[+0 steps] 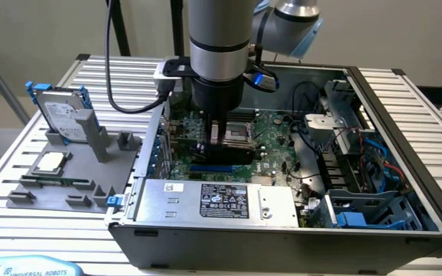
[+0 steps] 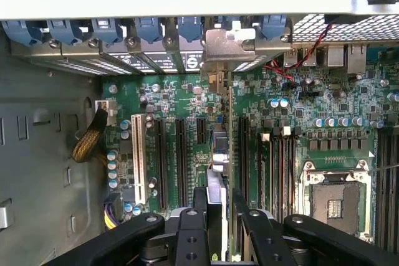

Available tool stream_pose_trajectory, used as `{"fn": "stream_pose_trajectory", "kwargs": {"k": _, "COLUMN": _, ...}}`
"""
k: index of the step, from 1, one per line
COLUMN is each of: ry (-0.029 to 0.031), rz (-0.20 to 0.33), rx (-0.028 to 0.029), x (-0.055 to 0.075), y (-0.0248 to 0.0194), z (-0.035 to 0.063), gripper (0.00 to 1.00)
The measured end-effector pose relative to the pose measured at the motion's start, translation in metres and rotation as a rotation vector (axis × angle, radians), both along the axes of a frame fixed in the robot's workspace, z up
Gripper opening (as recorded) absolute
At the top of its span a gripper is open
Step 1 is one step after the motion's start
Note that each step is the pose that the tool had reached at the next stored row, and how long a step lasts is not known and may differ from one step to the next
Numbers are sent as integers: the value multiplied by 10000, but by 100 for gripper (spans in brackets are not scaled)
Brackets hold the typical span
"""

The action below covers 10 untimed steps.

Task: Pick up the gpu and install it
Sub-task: 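Insert the gpu into the slot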

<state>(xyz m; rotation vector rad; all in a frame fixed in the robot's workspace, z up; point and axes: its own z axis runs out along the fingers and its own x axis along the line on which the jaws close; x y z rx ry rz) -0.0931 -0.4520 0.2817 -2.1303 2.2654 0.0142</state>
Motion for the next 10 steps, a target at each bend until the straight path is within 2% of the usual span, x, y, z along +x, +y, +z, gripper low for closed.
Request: {"fn": "stream_pose_trajectory", "kwargs": {"k": 10, "ry": -18, "rz": -173, "rx": 0, "x": -18, "y": 12, "z": -41, "gripper": 27}}
